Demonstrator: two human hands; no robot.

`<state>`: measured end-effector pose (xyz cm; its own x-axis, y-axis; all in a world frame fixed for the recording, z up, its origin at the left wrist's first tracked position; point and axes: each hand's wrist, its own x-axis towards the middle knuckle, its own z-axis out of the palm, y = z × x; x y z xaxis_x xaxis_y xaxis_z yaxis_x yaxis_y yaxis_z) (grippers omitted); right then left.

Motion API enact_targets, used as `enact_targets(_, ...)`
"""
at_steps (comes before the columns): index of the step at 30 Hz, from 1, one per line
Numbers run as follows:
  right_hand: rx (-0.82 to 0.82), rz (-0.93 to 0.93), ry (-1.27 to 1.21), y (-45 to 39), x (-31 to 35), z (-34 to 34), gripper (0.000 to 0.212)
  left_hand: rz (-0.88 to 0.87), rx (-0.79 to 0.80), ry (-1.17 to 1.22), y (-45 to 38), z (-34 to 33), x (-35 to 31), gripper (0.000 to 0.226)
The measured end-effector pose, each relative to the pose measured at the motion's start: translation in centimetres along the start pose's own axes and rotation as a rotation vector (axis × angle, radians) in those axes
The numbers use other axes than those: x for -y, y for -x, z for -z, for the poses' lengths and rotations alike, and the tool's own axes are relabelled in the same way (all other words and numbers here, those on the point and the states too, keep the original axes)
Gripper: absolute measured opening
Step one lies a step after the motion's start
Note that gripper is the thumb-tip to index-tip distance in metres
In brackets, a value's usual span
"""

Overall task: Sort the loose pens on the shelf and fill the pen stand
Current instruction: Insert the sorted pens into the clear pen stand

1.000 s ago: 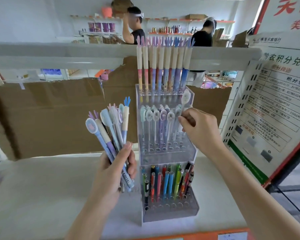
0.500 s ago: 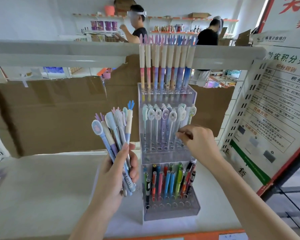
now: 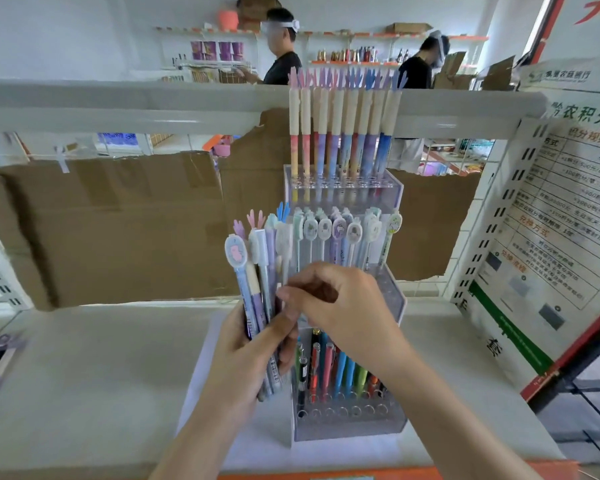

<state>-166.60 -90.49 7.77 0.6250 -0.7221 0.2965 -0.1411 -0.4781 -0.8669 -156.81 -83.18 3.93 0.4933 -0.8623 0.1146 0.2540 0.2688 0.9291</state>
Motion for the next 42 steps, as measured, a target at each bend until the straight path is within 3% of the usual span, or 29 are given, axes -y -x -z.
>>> enact_targets(13,-0.061,-0.019,-0.086,0.2,-0.6,2.2,0.020,0.019,0.045,0.014,-0.2,-0.4,0.4,0.015)
enact_targets(20,-0.139,0.009,0.049,1.0,-0.9,1.8,0.012,-0.049,0.019,-0.011,-0.5,-1.0,0.5,0.017)
enact_targets(23,-0.282,0.063,0.080,0.7,-0.7,4.3,0.011,-0.029,0.011,-0.039,-0.3,-0.5,0.7,0.020)
enact_targets(26,-0.496,0.132,0.297,0.2,-1.8,7.3,0.010,0.009,-0.034,0.010,-0.3,0.1,0.6,0.021)
enact_targets(29,-0.569,0.187,0.460,-0.8,-3.9,8.0,0.009,0.021,-0.060,0.030,-0.3,0.2,0.4,0.025)
enact_targets(35,-0.511,0.195,0.583,-3.2,-7.1,7.7,0.011,0.029,-0.026,0.049,-0.4,-0.6,0.2,0.027)
enact_targets(42,-0.289,0.005,0.670,-3.4,-8.2,7.3,0.019,0.036,-0.031,0.057,-0.2,-0.3,0.4,0.029)
